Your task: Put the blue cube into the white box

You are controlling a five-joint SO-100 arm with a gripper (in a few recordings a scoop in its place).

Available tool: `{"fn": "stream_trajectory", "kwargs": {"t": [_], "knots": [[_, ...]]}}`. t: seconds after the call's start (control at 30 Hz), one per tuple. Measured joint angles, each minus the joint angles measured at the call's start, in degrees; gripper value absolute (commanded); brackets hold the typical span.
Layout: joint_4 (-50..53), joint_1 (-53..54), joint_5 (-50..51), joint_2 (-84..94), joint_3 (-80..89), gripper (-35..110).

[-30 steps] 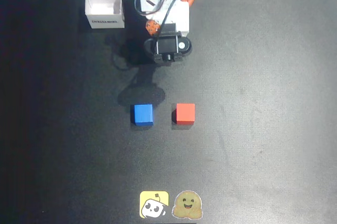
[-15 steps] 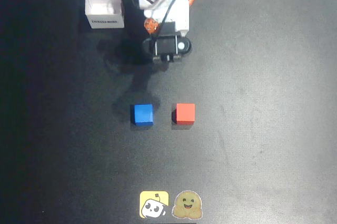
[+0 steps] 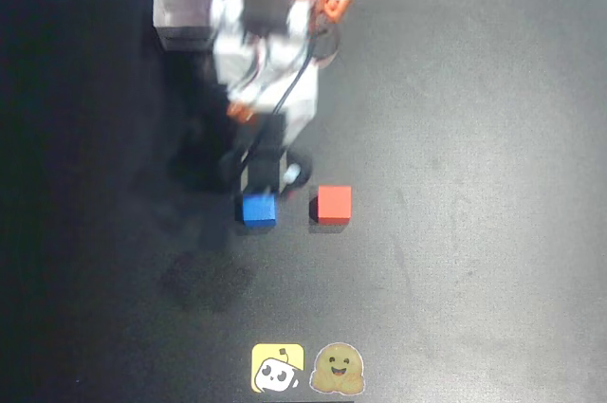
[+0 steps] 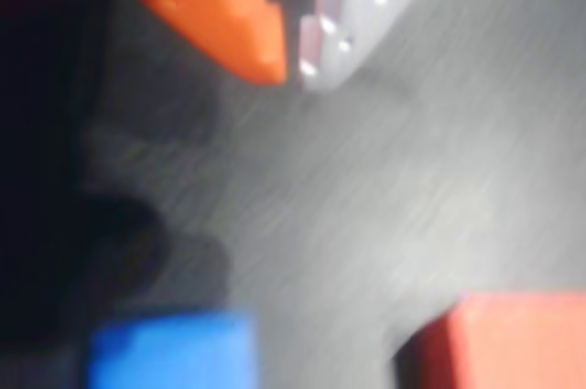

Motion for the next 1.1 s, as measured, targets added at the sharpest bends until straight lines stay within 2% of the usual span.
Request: {"fn": "stream_trajectory", "kwargs": {"t": [0.43, 0.73, 1.1], "knots": [[-1.4, 3.0, -2.0, -24.2, -17.5, 0], [-1.6, 2.7, -0.9, -25.7, -18.9, 14], [-3.5, -1.4, 1.8, -26.6, -19.0, 23]]}}
